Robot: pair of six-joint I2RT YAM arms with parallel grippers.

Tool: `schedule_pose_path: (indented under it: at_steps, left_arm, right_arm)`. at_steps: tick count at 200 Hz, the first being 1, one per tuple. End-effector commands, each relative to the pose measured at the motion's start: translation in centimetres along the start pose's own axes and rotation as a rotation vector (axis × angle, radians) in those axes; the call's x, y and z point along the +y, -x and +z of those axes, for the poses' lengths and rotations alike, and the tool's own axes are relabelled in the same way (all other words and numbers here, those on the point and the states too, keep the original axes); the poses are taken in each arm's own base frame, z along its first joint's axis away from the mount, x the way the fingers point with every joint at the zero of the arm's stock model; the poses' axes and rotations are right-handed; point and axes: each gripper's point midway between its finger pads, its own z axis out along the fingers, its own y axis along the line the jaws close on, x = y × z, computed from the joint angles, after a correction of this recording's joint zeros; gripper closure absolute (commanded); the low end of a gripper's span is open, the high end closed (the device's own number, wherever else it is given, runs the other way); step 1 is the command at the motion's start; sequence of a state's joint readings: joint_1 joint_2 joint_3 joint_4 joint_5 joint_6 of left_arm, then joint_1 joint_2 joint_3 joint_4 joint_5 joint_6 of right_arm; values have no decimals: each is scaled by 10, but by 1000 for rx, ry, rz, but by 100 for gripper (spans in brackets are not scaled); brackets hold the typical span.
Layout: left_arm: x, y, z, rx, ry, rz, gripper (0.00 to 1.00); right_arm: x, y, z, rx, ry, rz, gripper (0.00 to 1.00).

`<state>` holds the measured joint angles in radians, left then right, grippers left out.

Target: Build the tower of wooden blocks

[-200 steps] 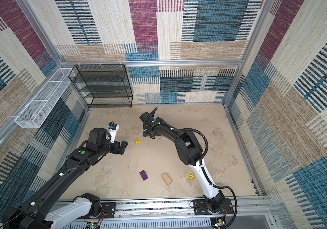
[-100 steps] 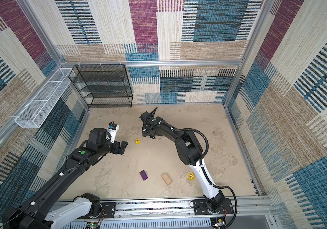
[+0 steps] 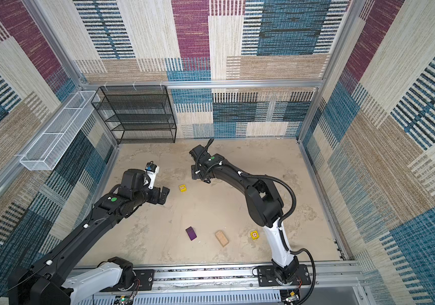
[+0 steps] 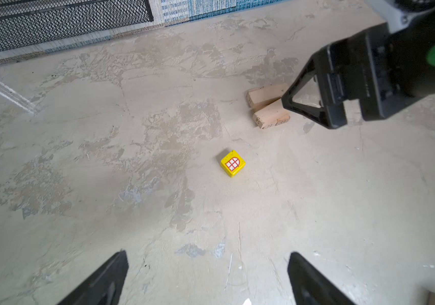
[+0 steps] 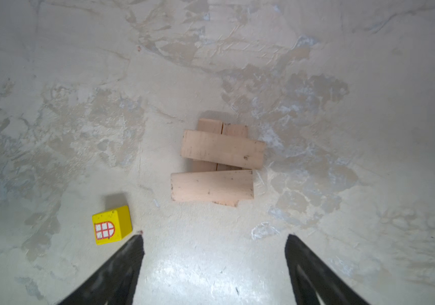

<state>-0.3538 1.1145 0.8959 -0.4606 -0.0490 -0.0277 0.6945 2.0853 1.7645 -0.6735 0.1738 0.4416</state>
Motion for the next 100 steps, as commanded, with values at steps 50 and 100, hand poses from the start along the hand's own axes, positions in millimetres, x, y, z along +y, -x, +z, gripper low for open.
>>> schedule_pose_path:
  at_steps: [50, 100]
  left_arm:
    - [-23, 48, 31, -8, -117, -132, 19]
    - [-44, 57, 87, 84, -212, -380, 58]
  right_arm:
    - [-4, 9, -22, -142, 46, -315, 36]
    - [-53, 2, -15, -86, 114, -122, 55]
